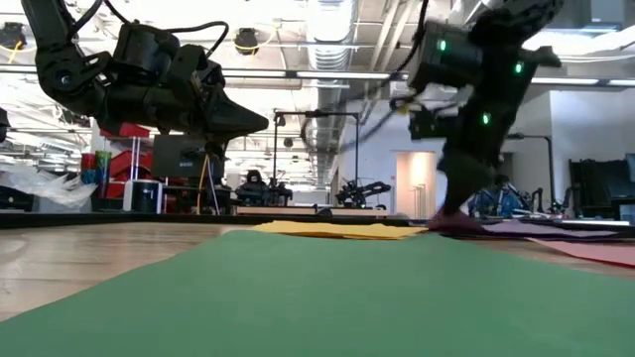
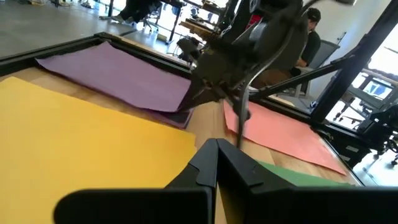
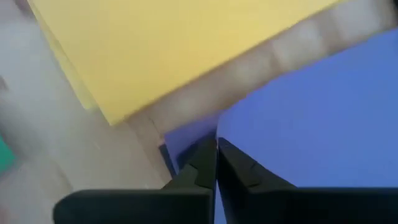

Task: Organize paper
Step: Move the purple paper to the top left of the table

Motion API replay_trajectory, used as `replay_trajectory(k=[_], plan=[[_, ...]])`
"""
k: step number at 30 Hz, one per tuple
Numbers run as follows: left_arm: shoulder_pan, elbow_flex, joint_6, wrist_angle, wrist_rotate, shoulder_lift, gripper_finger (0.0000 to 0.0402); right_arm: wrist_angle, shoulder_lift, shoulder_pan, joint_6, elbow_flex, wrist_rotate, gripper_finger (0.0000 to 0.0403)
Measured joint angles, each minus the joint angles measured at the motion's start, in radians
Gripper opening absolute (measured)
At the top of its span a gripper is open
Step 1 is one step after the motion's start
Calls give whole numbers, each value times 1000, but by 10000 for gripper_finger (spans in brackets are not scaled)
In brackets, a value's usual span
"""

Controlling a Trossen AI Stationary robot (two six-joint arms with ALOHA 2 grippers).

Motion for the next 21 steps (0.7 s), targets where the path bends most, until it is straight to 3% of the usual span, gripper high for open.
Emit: replay_trajectory(k=[8, 13, 21], plan=[[0, 0, -65, 132, 55, 0, 0, -16, -141, -6, 11, 59, 14, 1], [-1, 1, -136, 273, 104, -27, 0, 30, -172, -23, -67, 120, -8, 0], [-3, 21, -148, 197, 108, -237, 0, 221, -169, -86, -185, 195, -114, 0]])
